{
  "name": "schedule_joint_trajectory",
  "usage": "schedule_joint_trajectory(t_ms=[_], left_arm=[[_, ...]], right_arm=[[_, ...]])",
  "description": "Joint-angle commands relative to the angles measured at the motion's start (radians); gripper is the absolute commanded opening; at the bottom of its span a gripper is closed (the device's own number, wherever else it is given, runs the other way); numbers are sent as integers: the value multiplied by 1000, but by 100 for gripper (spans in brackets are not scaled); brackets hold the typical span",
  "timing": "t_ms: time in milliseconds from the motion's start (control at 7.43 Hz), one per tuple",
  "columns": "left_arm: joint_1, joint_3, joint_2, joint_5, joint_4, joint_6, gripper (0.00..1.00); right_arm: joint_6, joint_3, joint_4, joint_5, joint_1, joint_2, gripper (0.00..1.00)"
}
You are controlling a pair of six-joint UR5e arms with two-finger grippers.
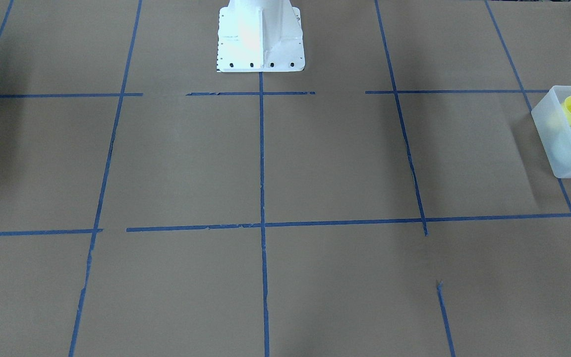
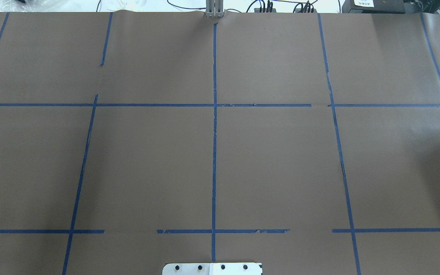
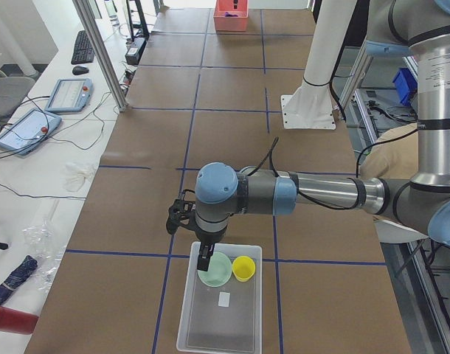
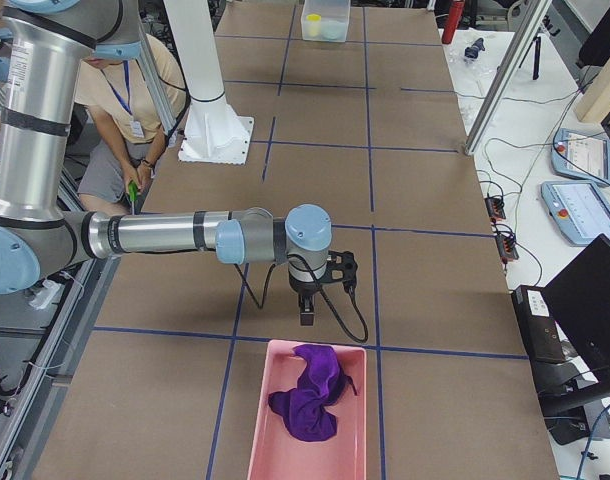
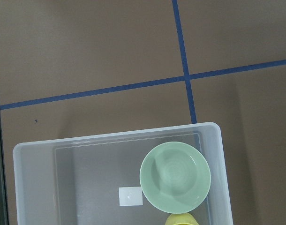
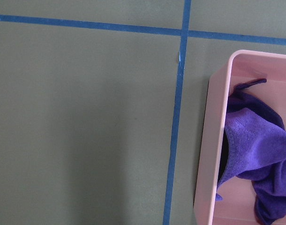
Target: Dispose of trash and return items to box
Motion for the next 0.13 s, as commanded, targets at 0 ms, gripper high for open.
schedule_joint_trajectory(t_ms=[0], left_arm=[[0,-2,0,-1,0,0,100]], right_arm=[[-1,0,0,0,0,2,100]])
